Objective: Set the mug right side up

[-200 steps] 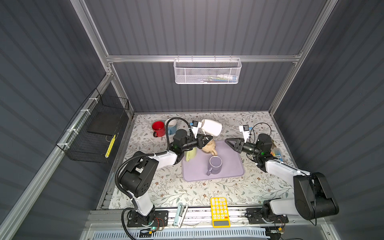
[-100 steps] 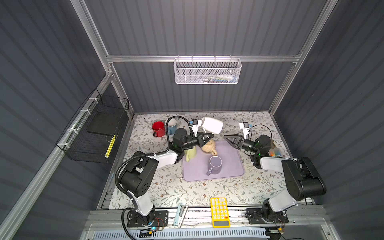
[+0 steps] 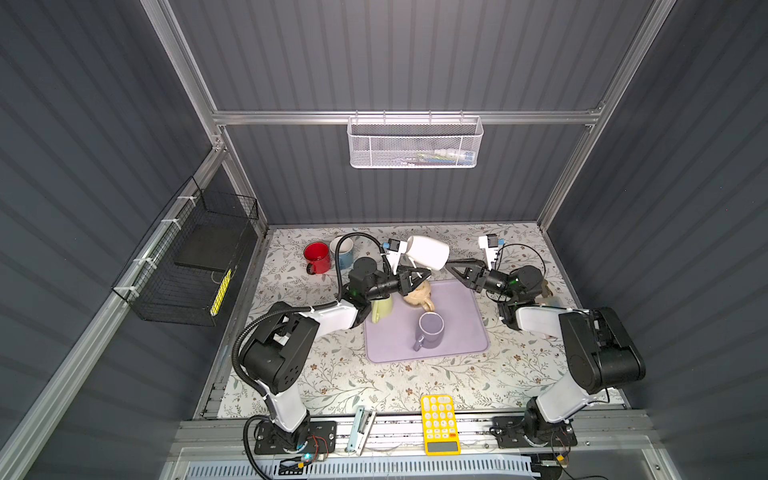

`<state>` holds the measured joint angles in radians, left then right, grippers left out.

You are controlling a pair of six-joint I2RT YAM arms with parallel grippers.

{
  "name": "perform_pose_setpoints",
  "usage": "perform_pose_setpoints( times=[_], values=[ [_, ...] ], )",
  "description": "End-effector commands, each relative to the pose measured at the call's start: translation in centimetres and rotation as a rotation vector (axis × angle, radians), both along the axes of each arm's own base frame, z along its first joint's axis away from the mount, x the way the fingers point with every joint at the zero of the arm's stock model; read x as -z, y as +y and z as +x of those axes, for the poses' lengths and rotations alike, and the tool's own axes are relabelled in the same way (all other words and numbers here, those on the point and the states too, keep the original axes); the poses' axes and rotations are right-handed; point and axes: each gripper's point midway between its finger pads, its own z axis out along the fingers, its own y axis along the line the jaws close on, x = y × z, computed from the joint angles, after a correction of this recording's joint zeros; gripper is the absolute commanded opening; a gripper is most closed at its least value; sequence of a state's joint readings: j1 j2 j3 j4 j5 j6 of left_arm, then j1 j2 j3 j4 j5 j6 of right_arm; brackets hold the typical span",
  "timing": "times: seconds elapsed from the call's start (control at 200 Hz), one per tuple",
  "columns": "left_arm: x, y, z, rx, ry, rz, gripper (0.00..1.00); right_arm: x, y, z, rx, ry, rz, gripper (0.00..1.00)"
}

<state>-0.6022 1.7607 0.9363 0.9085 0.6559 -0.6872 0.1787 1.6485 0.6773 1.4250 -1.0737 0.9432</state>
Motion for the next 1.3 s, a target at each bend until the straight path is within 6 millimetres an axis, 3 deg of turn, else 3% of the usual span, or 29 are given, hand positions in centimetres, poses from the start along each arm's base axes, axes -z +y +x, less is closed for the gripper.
perform_pose_setpoints(
  times=[0.0, 0.39, 0.76, 1.296],
  values=[
    [-3.7, -0.6, -0.1, 0.021, -0.107, -0.078, 0.00, -1.3, 0.7, -0.4, -0.030, -0.060, 0.012, 0.33],
    [-3.5, -1.6, -0.5, 0.048, -0.092, -0.103, 0.00, -1.7, 1.7, -0.3, -0.053, -0.074, 0.017, 0.34],
    [-3.4, -2.1, -0.5, 0.060, -0.073, -0.136, 0.00, -2.5, 2.1, -0.6, -0.061, -0.094, 0.024, 0.28],
    [-2.9, -2.1, -0.7, 0.050, -0.064, -0.141, 0.03, -2.8, 2.4, -0.7, -0.066, -0.090, 0.031, 0.03]
  ],
)
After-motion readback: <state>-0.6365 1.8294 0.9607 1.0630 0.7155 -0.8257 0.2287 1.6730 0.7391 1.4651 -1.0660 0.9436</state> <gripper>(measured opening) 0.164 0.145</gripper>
